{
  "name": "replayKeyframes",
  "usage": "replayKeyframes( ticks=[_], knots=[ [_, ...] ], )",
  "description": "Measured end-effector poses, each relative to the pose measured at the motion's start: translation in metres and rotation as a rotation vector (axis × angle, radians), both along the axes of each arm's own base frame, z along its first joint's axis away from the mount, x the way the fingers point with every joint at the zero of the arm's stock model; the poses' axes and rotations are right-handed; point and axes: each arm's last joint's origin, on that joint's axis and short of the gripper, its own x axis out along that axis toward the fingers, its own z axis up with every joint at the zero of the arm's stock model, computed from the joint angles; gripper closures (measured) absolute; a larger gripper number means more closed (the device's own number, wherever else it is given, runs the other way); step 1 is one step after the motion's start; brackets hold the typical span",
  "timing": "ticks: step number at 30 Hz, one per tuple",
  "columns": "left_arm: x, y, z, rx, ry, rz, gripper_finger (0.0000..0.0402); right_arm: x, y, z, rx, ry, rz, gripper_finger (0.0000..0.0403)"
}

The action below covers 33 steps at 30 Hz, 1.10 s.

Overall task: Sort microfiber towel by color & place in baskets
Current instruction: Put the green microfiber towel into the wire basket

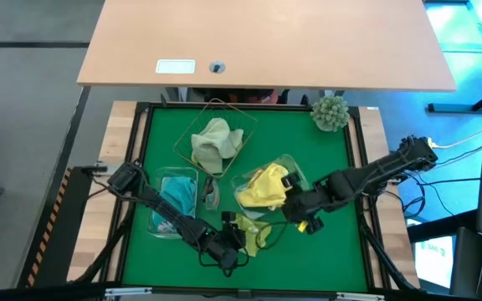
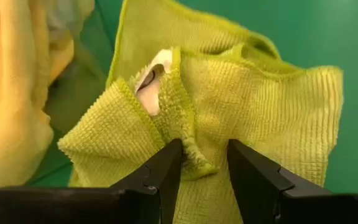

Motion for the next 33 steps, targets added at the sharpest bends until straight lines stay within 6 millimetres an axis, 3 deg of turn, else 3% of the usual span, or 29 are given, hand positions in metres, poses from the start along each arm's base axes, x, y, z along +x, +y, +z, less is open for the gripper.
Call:
replayKeyframes(
  ticks=[10, 17, 23, 33],
  knots=[
    [0.01, 0.012, -0.013, -0.146, 0.056, 0.045, 0.0277, -0.009, 0.019, 0.0, 0.015, 0.0, 0.035, 0.0255],
    [0.012, 0.013, -0.013, -0.193, 0.05, 0.061, 0.0332, -0.016, 0.02, 0.003, 0.012, 0.006, 0.046, 0.0255],
    [0.011, 0.012, -0.013, -0.225, 0.045, 0.081, 0.0392, -0.032, 0.008, 0.023, 0.015, -0.051, 0.014, 0.0255],
    [0.015, 0.008, -0.011, -0.297, 0.003, 0.065, 0.0398, -0.073, -0.018, 0.066, 0.054, -0.259, -0.063, 0.0255]
  ],
)
